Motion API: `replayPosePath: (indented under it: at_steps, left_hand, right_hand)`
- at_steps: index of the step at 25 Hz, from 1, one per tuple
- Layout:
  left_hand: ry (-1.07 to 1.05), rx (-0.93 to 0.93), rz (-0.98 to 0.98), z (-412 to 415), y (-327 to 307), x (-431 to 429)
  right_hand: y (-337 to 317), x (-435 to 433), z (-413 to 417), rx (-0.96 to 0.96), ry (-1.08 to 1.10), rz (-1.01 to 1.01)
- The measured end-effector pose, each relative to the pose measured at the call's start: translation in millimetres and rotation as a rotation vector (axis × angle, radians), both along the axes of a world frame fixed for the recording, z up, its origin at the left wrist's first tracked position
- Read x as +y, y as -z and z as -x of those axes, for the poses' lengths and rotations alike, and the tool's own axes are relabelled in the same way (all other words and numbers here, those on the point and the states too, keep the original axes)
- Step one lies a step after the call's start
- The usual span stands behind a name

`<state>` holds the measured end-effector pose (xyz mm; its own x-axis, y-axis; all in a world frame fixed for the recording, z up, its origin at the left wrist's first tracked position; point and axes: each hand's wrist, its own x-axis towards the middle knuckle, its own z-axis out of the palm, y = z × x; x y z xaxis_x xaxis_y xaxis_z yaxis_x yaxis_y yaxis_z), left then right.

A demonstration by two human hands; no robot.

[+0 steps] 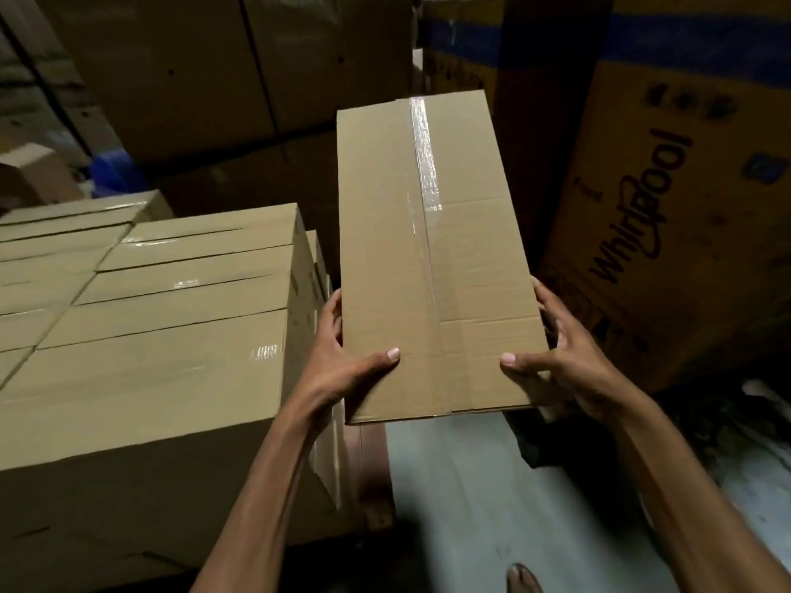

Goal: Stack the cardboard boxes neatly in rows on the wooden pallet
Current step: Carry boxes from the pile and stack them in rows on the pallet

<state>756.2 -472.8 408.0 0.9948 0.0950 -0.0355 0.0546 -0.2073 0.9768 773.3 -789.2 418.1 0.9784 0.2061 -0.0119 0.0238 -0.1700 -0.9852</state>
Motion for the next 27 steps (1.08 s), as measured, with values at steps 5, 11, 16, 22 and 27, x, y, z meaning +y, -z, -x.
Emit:
replayPosePath:
  at_steps: [5, 11, 16, 22, 27]
  left_hand:
    - [-0.192, -0.011, 0.013, -71, -6, -41]
    - [-0.352, -0.012, 0.036, -157, -23, -58]
    - [-0.392, 0.029, -0.003, -258, -26, -20]
    - [-0.428, 0.037, 0.035, -384, -33, 47]
    - [-0.433, 0.092, 0.038, -490, -55, 109]
  right_hand:
    - [-16, -32, -124, -0.001, -0.12, -0.027]
    - [-45, -16, -256, -0.032, -0.263, 0.007]
    - [-44, 27, -374, -0.011, -0.29, 0.026]
    - [-43, 102, -516, 0.064, -0.325, 0.033]
    - [-71, 155, -620, 0.149, -0.309, 0.093]
